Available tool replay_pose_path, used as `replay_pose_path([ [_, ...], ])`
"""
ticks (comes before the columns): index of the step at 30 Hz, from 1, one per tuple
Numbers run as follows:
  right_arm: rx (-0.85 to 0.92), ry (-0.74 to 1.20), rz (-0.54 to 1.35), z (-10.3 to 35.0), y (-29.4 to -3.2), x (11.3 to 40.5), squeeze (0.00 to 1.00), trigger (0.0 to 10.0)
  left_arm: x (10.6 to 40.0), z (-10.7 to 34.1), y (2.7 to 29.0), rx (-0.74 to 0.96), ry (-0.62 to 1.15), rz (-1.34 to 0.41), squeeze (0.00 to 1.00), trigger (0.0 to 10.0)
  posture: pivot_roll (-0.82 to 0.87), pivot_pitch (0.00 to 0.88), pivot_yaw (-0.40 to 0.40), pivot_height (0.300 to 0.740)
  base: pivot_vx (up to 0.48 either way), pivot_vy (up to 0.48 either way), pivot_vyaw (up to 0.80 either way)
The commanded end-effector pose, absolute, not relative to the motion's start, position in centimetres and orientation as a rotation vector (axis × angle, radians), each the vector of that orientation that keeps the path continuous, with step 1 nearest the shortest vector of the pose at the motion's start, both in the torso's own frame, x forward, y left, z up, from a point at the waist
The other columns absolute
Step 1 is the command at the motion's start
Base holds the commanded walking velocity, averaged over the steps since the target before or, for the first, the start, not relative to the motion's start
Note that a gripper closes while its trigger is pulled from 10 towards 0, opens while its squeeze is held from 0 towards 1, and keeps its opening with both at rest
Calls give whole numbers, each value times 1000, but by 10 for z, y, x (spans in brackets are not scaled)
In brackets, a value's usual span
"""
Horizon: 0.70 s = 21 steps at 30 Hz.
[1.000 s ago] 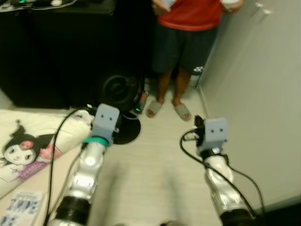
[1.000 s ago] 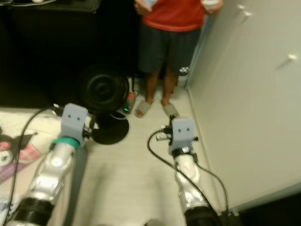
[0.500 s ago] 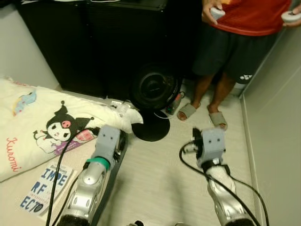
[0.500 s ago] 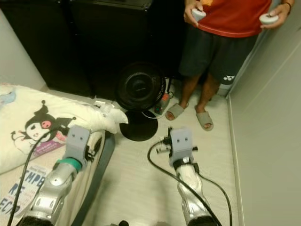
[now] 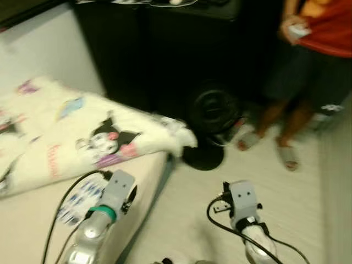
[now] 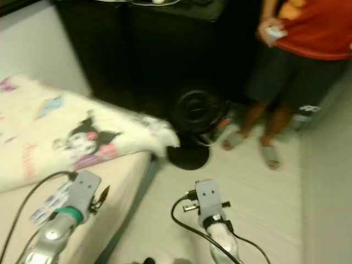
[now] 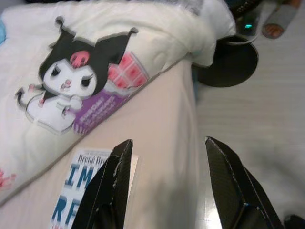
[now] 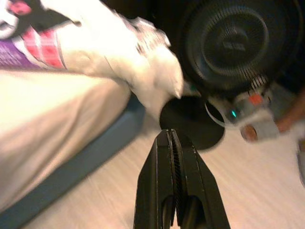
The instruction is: Clean up the room
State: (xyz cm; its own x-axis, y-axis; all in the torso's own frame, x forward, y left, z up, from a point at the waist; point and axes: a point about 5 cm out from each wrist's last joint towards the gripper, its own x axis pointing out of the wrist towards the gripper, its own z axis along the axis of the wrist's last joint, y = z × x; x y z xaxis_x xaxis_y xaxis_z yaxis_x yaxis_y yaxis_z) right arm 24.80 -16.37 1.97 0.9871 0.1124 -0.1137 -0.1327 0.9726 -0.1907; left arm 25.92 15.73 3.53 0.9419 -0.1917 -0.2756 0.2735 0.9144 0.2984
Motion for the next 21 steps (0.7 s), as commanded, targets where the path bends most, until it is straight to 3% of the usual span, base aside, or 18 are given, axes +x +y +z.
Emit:
replay_pose_path([
  [1, -194, 122, 115, 15, -165, 244, 0, 10000, 258, 32, 158, 353, 256, -247, 0, 10000, -92, 44, 49, 735, 0, 0, 794],
  [21, -190, 115, 121, 13, -162, 246, 0, 10000, 261, 34, 153, 353, 233, -250, 0, 10000, -88, 53, 48, 735, 0, 0, 793],
])
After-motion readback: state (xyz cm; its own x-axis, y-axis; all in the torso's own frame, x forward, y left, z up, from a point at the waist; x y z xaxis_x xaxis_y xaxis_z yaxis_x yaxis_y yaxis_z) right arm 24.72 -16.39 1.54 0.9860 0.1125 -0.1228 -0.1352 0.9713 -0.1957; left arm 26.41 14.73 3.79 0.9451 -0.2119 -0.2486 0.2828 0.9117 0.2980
